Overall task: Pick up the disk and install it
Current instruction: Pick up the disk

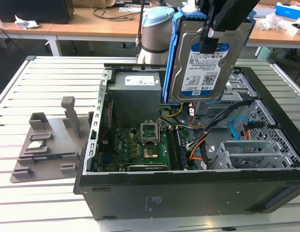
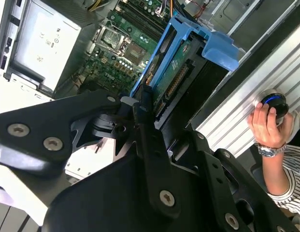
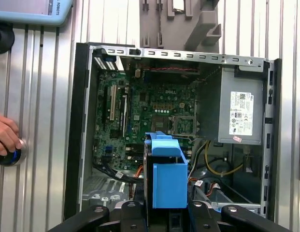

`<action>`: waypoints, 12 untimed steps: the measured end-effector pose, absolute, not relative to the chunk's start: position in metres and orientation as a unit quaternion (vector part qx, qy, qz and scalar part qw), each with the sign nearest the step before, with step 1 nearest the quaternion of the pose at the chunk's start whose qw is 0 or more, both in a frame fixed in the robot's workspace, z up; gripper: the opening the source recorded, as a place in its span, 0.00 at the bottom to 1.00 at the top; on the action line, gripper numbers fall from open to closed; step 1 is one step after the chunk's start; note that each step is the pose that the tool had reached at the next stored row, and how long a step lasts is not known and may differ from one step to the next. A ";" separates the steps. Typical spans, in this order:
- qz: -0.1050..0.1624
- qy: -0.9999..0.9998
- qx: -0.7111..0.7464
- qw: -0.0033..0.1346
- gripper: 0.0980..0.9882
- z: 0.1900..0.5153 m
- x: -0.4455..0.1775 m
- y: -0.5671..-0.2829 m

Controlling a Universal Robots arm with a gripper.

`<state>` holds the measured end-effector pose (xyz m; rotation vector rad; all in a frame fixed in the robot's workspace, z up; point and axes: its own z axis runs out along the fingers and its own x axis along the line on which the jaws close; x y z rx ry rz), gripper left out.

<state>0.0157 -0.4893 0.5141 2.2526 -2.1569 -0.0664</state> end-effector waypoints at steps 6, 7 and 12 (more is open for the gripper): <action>-0.021 -0.691 0.722 0.011 0.30 0.513 0.016 -0.499; -0.021 -0.691 0.722 0.011 0.30 0.513 0.016 -0.501; -0.021 -0.691 0.722 0.011 0.30 0.512 0.016 -0.511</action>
